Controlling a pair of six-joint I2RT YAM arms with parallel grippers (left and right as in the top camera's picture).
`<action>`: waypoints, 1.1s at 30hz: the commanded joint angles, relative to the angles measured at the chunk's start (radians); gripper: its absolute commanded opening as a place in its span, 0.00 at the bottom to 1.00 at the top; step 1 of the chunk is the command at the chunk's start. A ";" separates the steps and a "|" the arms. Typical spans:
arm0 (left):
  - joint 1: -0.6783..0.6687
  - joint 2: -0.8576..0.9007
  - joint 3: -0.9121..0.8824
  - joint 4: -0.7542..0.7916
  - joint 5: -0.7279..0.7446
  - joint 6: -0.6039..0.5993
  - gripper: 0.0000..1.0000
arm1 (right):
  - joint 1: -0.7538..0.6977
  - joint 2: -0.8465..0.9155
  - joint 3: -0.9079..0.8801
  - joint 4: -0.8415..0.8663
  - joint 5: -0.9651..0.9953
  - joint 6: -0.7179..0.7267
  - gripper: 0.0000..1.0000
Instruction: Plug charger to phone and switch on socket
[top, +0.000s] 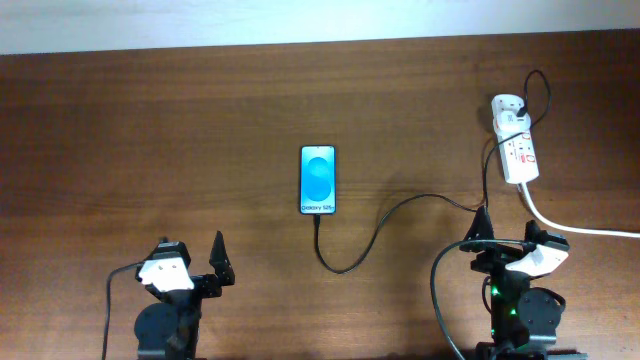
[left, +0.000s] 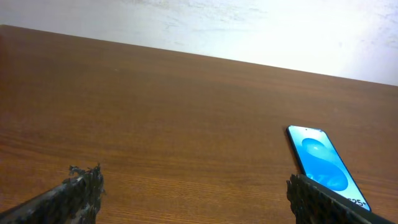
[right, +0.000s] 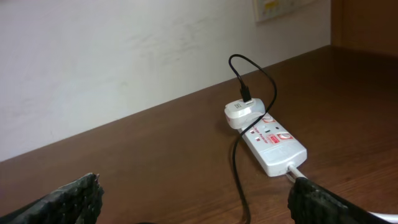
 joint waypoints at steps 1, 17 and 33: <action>0.003 0.001 -0.005 0.002 0.010 -0.009 1.00 | 0.008 -0.012 -0.005 -0.010 -0.009 -0.040 0.99; 0.003 0.000 -0.005 0.002 0.010 -0.009 0.99 | 0.008 -0.011 -0.005 -0.010 -0.009 -0.040 0.98; -0.003 -0.013 -0.088 0.214 0.097 0.149 0.99 | 0.008 -0.011 -0.005 -0.010 -0.009 -0.040 0.99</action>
